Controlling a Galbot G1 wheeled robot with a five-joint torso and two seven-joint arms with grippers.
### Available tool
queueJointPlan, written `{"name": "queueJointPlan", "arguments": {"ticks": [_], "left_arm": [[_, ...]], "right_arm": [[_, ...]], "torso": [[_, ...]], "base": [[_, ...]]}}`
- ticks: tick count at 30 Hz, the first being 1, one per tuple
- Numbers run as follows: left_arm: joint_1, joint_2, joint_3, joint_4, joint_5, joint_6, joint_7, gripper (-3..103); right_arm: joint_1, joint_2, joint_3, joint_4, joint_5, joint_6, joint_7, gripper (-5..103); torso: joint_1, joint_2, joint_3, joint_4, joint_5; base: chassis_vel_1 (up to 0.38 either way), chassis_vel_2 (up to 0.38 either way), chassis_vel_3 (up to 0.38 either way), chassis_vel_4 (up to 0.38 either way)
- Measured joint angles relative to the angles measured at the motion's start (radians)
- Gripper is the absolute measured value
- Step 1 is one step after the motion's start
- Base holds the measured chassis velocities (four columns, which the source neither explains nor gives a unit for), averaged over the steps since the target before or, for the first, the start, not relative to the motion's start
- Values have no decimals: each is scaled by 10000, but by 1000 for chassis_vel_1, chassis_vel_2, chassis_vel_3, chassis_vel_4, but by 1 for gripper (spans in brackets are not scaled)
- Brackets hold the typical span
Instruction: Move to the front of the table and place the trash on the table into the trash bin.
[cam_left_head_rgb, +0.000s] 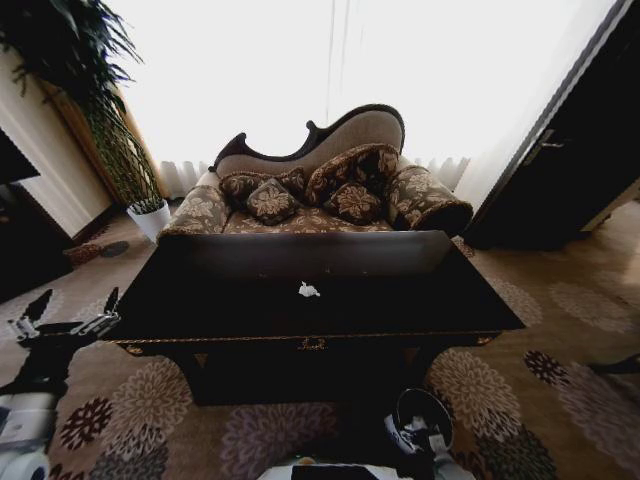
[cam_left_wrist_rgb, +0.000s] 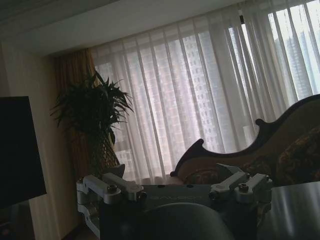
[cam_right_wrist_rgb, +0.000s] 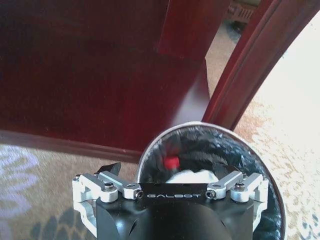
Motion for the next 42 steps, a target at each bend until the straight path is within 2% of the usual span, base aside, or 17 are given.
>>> {"name": "queueJointPlan", "arguments": {"ticks": [13, 16, 18, 20, 21, 23, 24, 26, 27, 29, 32, 34, 37, 39, 42], "left_arm": [[-1, 44, 94, -70, 18, -27, 8, 100], [-55, 87, 121, -41, 0, -32, 13, 100], [-105, 97, 125, -10, -2, -34, 13, 100], [-171, 111, 168, 57, 22, -49, 13, 100], [-171, 111, 168, 57, 22, -49, 13, 100], [-264, 123, 229, 102, 27, -51, 12, 100], [-323, 121, 272, 125, 32, -51, 13, 100], [-349, 114, 297, 137, 40, -51, 14, 100], [-430, 66, 391, 171, 90, -51, 13, 100], [-506, 27, 507, 203, 154, -50, 13, 100], [-553, 8, 590, 226, 196, -46, 14, 100], [-634, 13, 654, 292, 216, -43, 15, 100], [-665, 30, 655, 338, 216, -43, 15, 100], [-741, 65, 655, 433, 215, -50, 16, 100], [-808, 76, 693, 476, 215, -51, 17, 100]], "right_arm": [[-451, -208, 355, 894, 434, 109, -142, 100], [-934, -319, 712, 1471, 550, 64, -438, 100], [-1295, -360, 1065, 1866, 351, 58, -844, 100], [-1803, -402, 1747, 2348, -386, 408, -1654, 100], [-1803, -402, 1747, 2348, -386, 408, -1654, 100], [-2462, -407, 2335, 2885, -792, 774, -2427, 100], [-2836, -359, 2536, 3262, -692, 860, -2599, 100], [-3011, -323, 2588, 3481, -551, 876, -2637, 100], [-3503, -154, 2686, 4217, -41, 882, -2618, 100], [-3948, 146, 2854, 5090, 334, 870, -2482, 100], [-4248, 380, 2994, 5679, 419, 866, -2434, 100], [-4740, 715, 3329, 6882, 469, 864, -2255, 100], [-5004, 888, 3478, 7492, 495, 864, -2126, 100], [-5511, 1203, 3854, 8617, 577, 876, -2037, 100], [-5775, 1357, 4096, 9128, 620, 933, -2034, 100]], "torso": [[0, 0, 0, 0, 2], [0, 0, 0, 1, 4], [0, 0, 0, -1, 2], [1, 0, -1, 0, 1], [1, 0, -1, 0, 1], [0, 0, 0, 0, -2], [0, 0, 0, -2, -2], [1, 0, 0, -4, -2], [0, 1, 0, -3, 3], [0, 0, -1, 0, 0], [0, 0, -1, 0, 1], [0, 1, -1, -1, -5], [0, 0, 0, 1, 2], [0, 1, -1, 0, -2], [0, 0, -1, 0, -1]], "base": [[0, 0, 0, 0], [0, 0, 0, 0], [0, 0, 0, 0], [0, 0, 0, 0], [0, 0, 0, 0], [0, 0, 0, 0], [0, 0, 0, 0], [0, 0, 0, 0], [0, 0, 0, 0], [0, 0, 0, 0], [0, 0, 0, 0], [0, 0, 0, 0], [0, 0, 0, 0], [0, 0, 0, 0], [0, 0, 0, 0]]}}
